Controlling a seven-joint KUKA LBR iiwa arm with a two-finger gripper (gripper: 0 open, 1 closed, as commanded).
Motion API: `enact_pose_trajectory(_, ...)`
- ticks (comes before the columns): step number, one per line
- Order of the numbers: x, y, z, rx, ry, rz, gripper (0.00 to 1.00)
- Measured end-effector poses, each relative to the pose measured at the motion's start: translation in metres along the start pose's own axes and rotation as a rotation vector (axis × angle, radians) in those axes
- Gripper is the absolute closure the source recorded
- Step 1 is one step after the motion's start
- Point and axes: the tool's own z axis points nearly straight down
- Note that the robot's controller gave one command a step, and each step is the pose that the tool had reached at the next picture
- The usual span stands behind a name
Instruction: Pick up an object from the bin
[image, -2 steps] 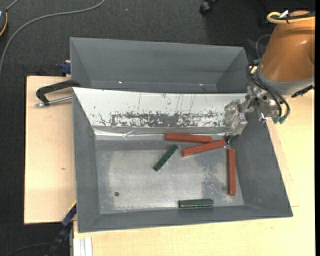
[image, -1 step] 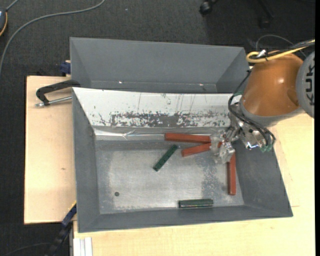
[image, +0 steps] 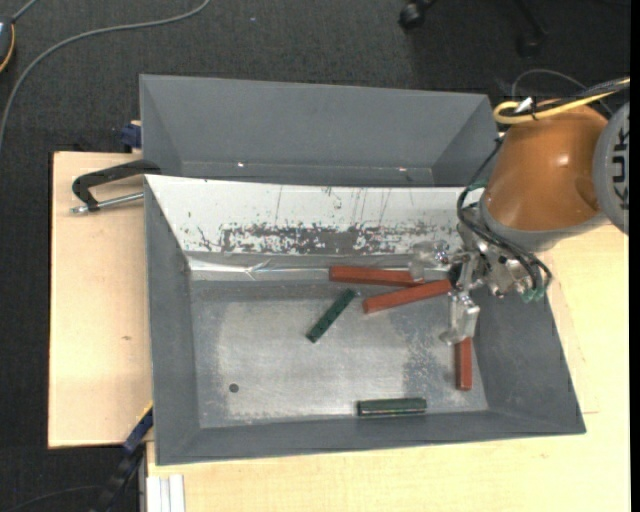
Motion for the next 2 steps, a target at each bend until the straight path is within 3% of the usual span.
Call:
enact_pose_trajectory(1,-0.045,0.025,0.045,-0.002,-0.003,0.086,0.00)
enact_pose_trajectory(2,-0.068,0.090,0.093,-0.002,-0.002,-0.029,0.00)
